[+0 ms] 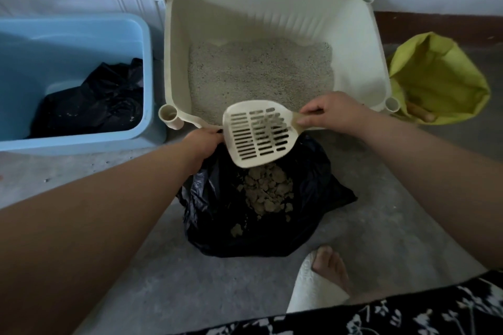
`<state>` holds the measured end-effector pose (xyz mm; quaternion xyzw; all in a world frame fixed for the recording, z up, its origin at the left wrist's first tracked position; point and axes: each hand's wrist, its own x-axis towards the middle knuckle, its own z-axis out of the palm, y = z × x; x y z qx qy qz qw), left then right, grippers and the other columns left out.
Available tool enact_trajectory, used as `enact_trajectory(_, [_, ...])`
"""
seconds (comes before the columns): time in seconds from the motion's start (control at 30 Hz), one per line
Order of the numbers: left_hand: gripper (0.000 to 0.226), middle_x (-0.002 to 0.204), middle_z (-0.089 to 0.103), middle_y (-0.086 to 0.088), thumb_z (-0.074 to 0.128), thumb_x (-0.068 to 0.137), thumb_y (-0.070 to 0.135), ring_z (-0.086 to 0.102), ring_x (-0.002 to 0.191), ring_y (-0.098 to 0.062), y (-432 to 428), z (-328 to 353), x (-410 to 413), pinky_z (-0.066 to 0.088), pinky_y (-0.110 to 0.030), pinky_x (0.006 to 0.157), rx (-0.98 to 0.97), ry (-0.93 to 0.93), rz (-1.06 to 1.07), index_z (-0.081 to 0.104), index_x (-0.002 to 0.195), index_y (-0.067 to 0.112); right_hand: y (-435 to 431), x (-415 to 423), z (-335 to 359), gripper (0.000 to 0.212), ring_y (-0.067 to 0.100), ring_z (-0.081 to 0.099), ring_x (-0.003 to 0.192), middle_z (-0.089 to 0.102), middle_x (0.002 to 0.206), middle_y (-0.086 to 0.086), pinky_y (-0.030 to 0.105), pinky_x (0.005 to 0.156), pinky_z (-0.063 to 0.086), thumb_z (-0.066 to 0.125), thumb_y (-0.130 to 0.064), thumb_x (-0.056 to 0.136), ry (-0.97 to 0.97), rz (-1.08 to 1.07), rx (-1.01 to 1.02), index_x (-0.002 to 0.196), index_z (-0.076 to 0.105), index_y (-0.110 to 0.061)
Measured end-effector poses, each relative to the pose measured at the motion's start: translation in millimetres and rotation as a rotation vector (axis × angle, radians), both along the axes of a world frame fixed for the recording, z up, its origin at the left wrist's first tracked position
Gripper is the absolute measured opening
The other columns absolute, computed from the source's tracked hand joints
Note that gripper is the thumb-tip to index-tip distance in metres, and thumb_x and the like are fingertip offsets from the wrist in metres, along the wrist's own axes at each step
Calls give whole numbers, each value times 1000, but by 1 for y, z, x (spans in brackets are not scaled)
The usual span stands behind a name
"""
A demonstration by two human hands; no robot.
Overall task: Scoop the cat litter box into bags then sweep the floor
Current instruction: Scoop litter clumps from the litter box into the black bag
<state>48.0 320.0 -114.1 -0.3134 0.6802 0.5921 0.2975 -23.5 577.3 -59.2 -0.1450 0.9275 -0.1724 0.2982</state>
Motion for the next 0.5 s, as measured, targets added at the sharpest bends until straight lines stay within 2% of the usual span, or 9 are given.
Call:
enact_trajectory(0.1, [28,116,67,-14,61,91,15,62,109,-27,1,1,2,48,-41,101,-39,-5,18,67,117,7,-4,11,-3,35,15,58,96,66,103,-5,32,87,43,63,-43,86,74,212,109,116,67,-25])
enact_trajectory(0.23, [37,119,66,-11,69,85,21,61,109,-26,-6,0,3,47,-42,102,-42,-53,60,64,120,9,-2,23,-17,39,20,56,106,62,109,-1,39,97,37,65,-32,85,210,379,173,123,62,-26])
enact_trajectory(0.3, [46,126,63,-9,69,84,32,58,116,-29,-10,-3,2,43,-44,105,-60,-74,38,61,126,14,0,31,-23,36,24,56,106,62,104,2,43,93,39,65,-27,83,291,453,194,120,64,-26])
enact_trajectory(0.4, [49,124,64,-9,71,81,36,59,114,-30,-12,-8,0,45,-45,104,-50,-92,49,61,126,17,0,37,-28,29,31,61,89,62,84,5,45,77,47,65,-16,74,393,473,111,102,72,-22])
enact_trajectory(0.5, [50,121,65,-10,71,81,36,62,110,-31,-7,-4,1,48,-46,100,-39,-105,52,61,127,19,-1,37,-28,29,31,62,83,61,80,5,45,72,50,61,-21,72,407,442,55,98,73,-18])
